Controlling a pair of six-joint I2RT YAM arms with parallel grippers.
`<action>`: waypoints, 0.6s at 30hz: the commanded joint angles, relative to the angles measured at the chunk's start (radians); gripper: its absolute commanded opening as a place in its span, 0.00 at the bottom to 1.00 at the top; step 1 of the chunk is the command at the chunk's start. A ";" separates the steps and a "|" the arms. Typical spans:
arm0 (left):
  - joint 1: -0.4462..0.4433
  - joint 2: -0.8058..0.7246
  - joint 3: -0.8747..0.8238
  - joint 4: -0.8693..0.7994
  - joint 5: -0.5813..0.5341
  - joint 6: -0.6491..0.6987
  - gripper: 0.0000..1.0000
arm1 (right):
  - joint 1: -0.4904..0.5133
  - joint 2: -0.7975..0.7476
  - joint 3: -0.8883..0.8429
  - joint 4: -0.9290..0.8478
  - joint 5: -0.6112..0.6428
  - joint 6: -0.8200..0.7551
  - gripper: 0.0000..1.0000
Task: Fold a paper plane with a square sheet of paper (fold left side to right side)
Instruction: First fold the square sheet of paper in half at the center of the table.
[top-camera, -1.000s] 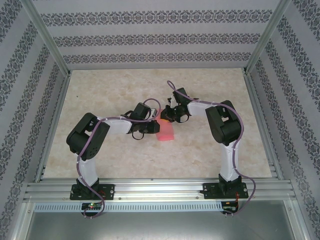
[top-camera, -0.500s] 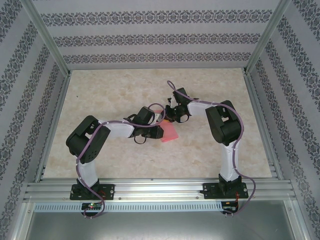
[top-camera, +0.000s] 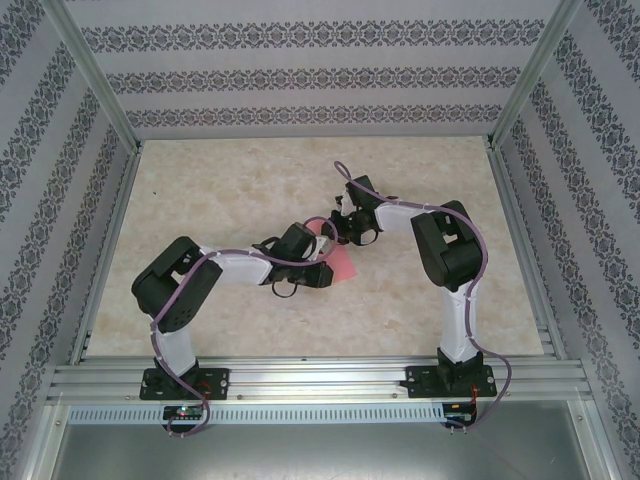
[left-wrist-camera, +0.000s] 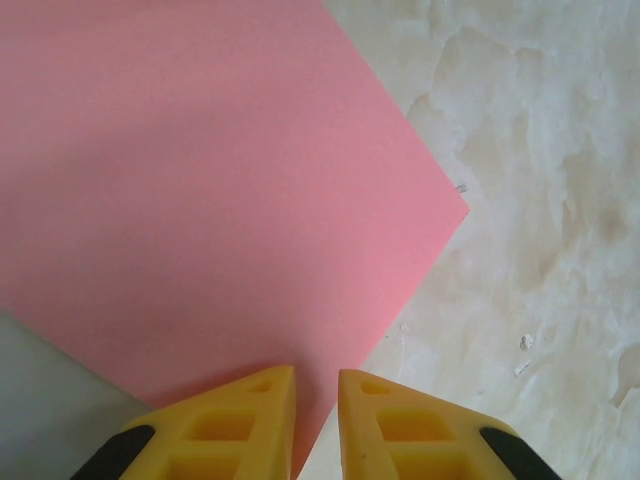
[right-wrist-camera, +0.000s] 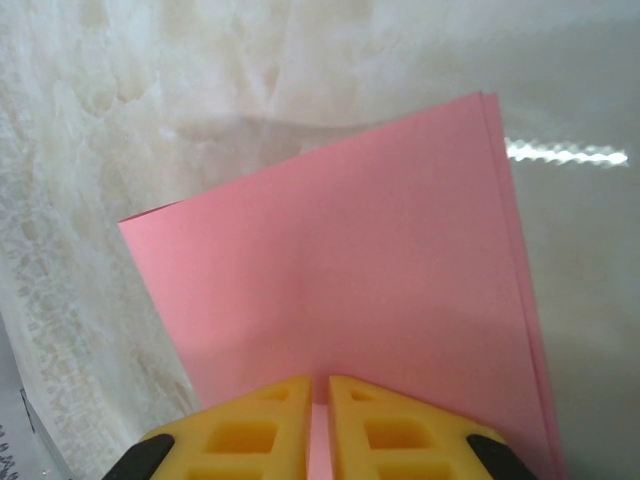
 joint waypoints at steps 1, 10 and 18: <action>-0.019 -0.027 -0.056 -0.011 -0.003 -0.047 0.21 | -0.005 0.041 -0.016 -0.040 0.083 -0.010 0.14; -0.012 -0.166 -0.095 -0.013 0.013 -0.084 0.23 | -0.005 0.036 -0.020 -0.037 0.079 -0.007 0.15; 0.096 -0.121 -0.017 -0.036 0.050 -0.129 0.23 | -0.005 0.031 -0.028 -0.033 0.084 -0.001 0.15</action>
